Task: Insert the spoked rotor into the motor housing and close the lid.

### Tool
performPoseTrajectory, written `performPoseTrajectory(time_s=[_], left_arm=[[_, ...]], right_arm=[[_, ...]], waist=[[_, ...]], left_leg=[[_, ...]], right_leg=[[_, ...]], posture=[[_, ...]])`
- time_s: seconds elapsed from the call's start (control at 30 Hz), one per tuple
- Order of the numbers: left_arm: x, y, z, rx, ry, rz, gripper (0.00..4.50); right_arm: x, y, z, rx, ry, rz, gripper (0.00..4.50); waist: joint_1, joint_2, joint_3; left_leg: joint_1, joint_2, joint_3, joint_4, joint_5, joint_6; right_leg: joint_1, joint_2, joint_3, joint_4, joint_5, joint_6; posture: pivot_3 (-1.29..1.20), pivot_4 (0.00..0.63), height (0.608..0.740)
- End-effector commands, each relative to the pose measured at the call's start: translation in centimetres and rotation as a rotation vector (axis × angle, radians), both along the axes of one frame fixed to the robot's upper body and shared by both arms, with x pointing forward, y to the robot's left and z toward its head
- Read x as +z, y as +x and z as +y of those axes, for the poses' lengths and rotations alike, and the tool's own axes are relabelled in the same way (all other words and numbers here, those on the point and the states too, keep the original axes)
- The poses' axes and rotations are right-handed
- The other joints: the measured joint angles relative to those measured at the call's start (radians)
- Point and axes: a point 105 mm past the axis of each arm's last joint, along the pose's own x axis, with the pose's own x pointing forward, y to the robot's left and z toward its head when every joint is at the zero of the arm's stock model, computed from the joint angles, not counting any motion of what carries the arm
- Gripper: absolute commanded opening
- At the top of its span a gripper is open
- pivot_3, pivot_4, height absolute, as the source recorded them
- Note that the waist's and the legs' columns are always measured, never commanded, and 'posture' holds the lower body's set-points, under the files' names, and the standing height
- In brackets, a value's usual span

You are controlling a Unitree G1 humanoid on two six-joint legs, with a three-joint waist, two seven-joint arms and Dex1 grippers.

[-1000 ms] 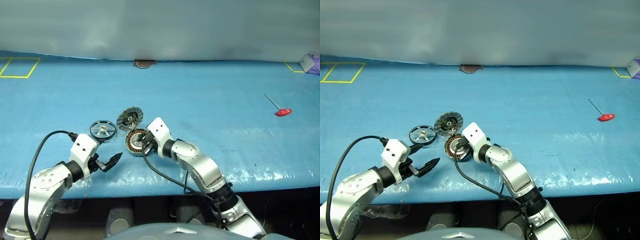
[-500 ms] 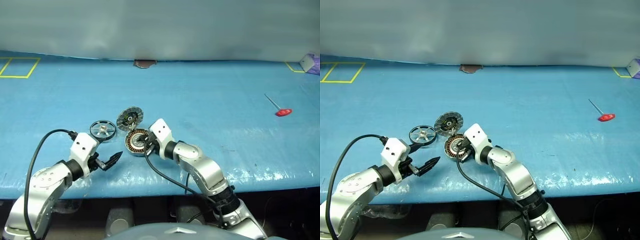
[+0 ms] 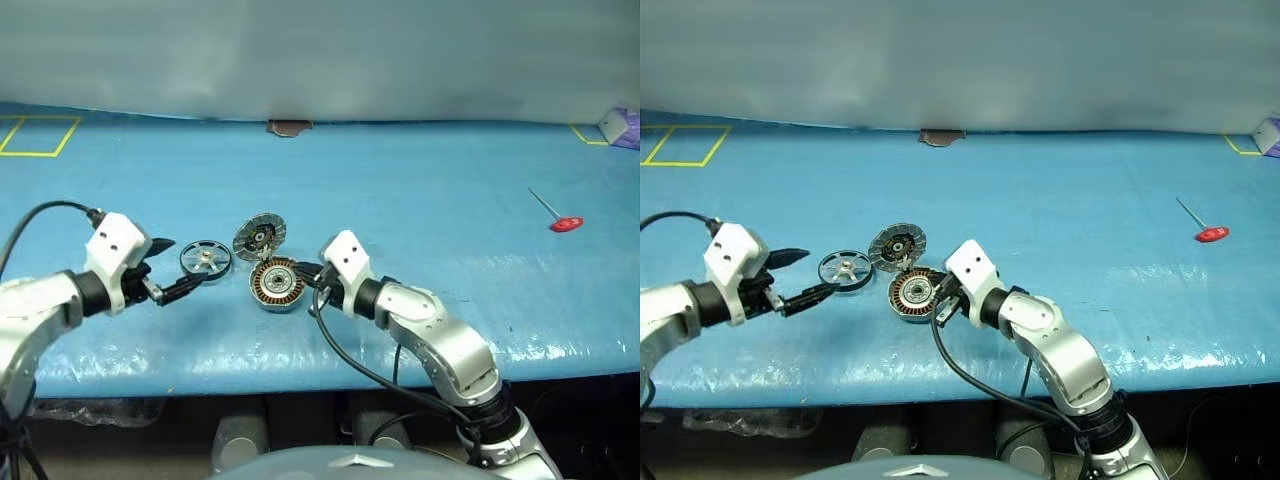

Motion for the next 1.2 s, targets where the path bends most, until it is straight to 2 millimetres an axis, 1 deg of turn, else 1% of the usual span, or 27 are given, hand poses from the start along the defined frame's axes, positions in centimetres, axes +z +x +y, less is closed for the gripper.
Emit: performPoseTrajectory(time_s=[0.03,0.07,0.17,0.27,0.4,0.53,0.63,0.83,1.1,1.2], left_arm=[[0.4,1.7,-0.4,-0.052,-0.04,0.079,4.5],[0.6,2.5,-0.5,-0.058,-0.041,0.088,4.5],[1.3,4.5,-1.1,-0.089,-0.036,0.102,3.92],[0.9,5.8,-0.9,-0.1,0.033,0.136,2.96],[0.1,6.5,-1.0,-0.163,0.107,0.223,2.96],[0.1,6.8,-1.3,-0.211,0.147,0.257,2.96],[0.1,6.8,-1.2,-0.24,0.181,0.271,2.96],[-0.7,6.3,-1.6,-0.3,0.243,0.334,2.96],[-1.5,6.2,-1.6,-0.3,0.26,0.358,2.96],[-1.7,6.3,-1.2,-0.282,0.279,0.367,2.96]], right_arm=[[1.0,0.0,0.2,0.002,0.016,-0.043,0.04],[0.9,0.1,0.2,-0.001,0.016,-0.043,0.04],[0.8,0.0,0.2,-0.019,0.028,-0.039,0.0],[0.8,0.0,0.1,-0.039,0.033,-0.038,0.0],[0.6,0.0,-0.1,-0.072,0.044,-0.033,0.0],[0.4,0.0,-0.4,-0.103,0.046,-0.033,0.0],[0.3,0.0,-0.6,-0.122,0.05,-0.03,0.0],[0.1,0.0,-0.6,-0.132,0.054,-0.027,0.0],[0.1,0.2,-0.5,-0.136,0.06,-0.029,0.0],[-0.1,0.1,-0.6,-0.14,0.056,-0.026,0.0]], waist=[[0.001,-0.001,0.0],[0.0,-0.001,0.0],[-0.002,-0.001,0.0],[-0.006,-0.001,0.0],[-0.007,-0.001,0.0],[-0.006,-0.002,0.0],[-0.003,-0.002,0.0],[-0.003,-0.002,0.0],[-0.003,-0.002,0.0],[-0.003,-0.002,0.0]], left_leg=[[-0.001,0.0,0.0,0.0,0.0,0.0],[-0.001,0.0,0.0,0.0,0.0,0.0],[-0.002,0.0,0.0,0.0,0.0,0.0],[-0.002,0.0,-0.001,-0.001,0.0,0.0],[-0.002,0.0,-0.002,-0.001,0.0,0.0],[-0.003,0.0,-0.002,0.0,0.0,0.0],[-0.002,0.0,-0.002,0.0,0.0,0.0],[-0.002,0.0,-0.002,0.0,0.0,0.0],[-0.002,0.0,-0.002,0.001,0.0,0.0],[-0.002,0.0,-0.002,0.001,0.0,0.0]], right_leg=[[0.0,0.0,0.0,0.0,0.0,0.0],[0.0,0.0,0.0,0.0,0.0,0.0],[0.0,0.001,0.0,0.0,0.0,0.0],[0.0,0.002,0.002,0.0,0.0,0.0],[-0.001,0.004,0.002,0.001,0.0,-0.001],[-0.001,0.004,0.002,0.001,0.0,-0.001],[-0.001,0.004,0.002,0.001,0.0,-0.001],[-0.001,0.004,0.003,0.001,0.0,-0.001],[-0.001,0.004,0.004,0.002,0.0,-0.001],[-0.001,0.004,0.004,0.002,0.0,0.0]], posture=[[0.0,0.15,0.74],[0.0,0.15,0.74],[0.0,0.15,0.74],[0.0,0.15,0.74],[0.0,0.15,0.74],[0.0,0.15,0.74],[0.0,0.15,0.74],[0.0,0.15,0.74],[0.0,0.15,0.74],[0.0,0.15,0.74]])
